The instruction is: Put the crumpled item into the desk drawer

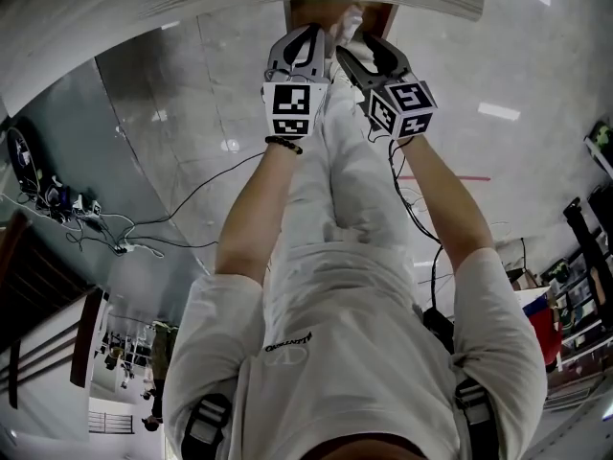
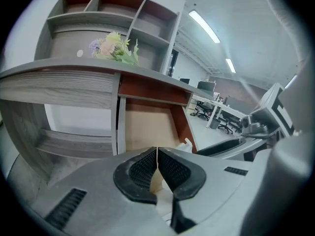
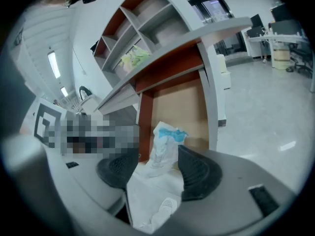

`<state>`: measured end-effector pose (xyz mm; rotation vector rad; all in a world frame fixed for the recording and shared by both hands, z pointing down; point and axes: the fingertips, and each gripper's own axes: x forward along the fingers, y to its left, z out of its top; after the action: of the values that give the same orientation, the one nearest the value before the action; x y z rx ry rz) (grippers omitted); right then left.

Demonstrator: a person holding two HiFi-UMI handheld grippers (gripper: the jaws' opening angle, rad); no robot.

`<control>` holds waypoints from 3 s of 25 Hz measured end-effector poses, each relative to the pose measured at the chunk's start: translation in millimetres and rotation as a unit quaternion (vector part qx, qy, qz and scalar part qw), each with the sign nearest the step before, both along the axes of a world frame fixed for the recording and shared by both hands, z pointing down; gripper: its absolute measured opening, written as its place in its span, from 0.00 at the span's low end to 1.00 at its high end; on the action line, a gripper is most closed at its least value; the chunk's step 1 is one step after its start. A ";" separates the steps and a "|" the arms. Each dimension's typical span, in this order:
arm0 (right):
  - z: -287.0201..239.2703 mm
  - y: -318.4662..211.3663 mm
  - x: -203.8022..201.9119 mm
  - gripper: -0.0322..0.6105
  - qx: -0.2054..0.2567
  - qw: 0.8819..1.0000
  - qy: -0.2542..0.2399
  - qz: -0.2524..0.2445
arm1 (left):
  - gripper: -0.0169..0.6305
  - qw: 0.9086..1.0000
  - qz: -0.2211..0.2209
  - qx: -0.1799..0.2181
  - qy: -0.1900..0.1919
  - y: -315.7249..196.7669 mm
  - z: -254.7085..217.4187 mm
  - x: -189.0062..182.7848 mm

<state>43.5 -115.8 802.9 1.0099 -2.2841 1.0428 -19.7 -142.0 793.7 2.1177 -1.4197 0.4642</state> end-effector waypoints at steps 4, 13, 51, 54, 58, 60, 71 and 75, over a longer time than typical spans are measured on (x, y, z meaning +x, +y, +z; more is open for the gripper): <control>-16.2 18.6 14.5 0.44 0.005 1.000 -0.004 0.003 | 0.04 1.000 0.005 0.003 -0.007 11.1 -8.9 -3.5; -114.9 16.2 18.1 0.19 0.048 0.998 -0.019 -0.029 | 0.04 0.999 0.028 0.017 -0.010 19.6 -77.1 -14.5; -620.4 -28.7 159.9 0.05 0.426 0.879 0.039 0.209 | 0.04 0.923 -0.062 0.378 -0.046 6.3 -599.8 -140.3; -614.6 -23.3 159.0 0.05 0.418 0.883 0.041 0.209 | 0.04 0.922 -0.067 0.379 -0.044 7.2 -599.6 -140.8; -612.1 -19.7 159.0 0.05 0.417 0.883 0.041 0.211 | 0.04 0.923 -0.071 0.377 -0.038 7.5 -596.0 -139.7; -611.1 -18.2 159.3 0.05 0.415 0.884 0.042 0.212 | 0.04 0.924 -0.070 0.375 -0.038 8.3 -594.3 -138.4; -604.0 -16.7 158.4 0.05 0.410 0.887 0.043 0.208 | 0.04 0.925 -0.076 0.370 -0.035 12.6 -586.3 -135.6; -606.1 -18.3 154.4 0.05 0.411 0.887 0.041 0.205 | 0.04 0.926 -0.081 0.367 -0.028 12.7 -587.3 -139.7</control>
<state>197.9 -134.1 196.7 1.8765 -2.5222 0.0774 -159.4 -129.3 206.4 2.5136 -2.0053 -0.1067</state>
